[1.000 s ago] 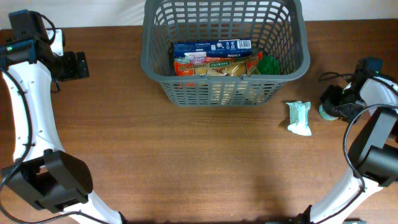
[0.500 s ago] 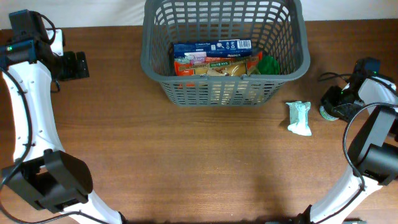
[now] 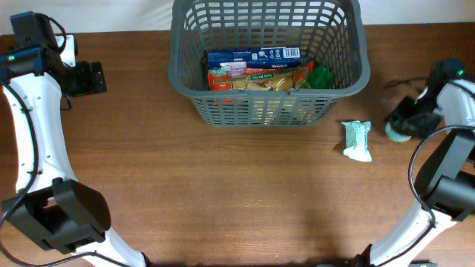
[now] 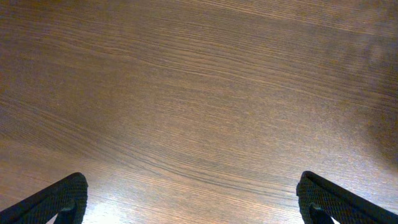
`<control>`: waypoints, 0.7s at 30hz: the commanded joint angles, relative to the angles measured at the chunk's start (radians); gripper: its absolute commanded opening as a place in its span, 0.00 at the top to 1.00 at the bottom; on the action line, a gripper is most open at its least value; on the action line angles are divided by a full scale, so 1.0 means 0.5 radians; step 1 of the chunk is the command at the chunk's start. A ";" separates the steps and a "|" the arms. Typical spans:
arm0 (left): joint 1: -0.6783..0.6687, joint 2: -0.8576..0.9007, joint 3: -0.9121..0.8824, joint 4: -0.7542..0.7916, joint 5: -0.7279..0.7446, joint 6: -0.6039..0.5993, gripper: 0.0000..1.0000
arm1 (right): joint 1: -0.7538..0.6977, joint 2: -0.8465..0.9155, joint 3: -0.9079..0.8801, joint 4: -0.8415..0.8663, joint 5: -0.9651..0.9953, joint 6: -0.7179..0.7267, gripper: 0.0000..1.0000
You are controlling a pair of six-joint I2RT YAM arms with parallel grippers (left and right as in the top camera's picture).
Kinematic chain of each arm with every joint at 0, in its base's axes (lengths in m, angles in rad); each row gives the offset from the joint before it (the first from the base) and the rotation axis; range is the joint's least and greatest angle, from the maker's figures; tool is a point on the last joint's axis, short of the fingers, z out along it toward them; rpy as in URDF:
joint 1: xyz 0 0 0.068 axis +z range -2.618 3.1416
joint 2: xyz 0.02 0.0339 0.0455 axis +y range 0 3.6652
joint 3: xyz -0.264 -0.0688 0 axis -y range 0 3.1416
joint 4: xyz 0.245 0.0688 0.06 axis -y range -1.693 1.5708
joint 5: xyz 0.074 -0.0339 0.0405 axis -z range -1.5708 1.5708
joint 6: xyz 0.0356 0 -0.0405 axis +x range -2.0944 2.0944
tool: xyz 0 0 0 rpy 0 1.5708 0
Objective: Pack container
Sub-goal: 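Lift the tin can and lower it into the basket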
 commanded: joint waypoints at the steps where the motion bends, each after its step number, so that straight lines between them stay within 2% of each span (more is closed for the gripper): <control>1: 0.005 0.004 -0.007 -0.002 0.022 -0.018 0.01 | 0.034 -0.287 0.379 -0.132 -0.004 0.003 0.89; 7: 0.005 0.004 -0.007 -0.002 0.022 -0.018 0.01 | 0.189 -0.585 1.051 -0.396 -0.008 -0.011 0.92; 9: 0.005 0.004 -0.007 -0.002 0.021 -0.018 0.01 | 0.327 -0.681 1.254 -0.419 -0.021 -0.076 0.96; 11: 0.005 0.004 -0.007 -0.002 0.021 -0.018 0.01 | 0.518 -0.763 1.398 -0.404 -0.010 -0.104 0.96; 16: 0.005 0.004 -0.007 -0.002 0.021 -0.018 0.01 | 1.028 -0.820 1.476 -0.291 0.072 -0.137 0.96; 21: 0.005 0.004 -0.007 -0.002 0.022 -0.018 0.01 | 1.396 -0.630 1.467 -0.289 0.359 -0.150 0.96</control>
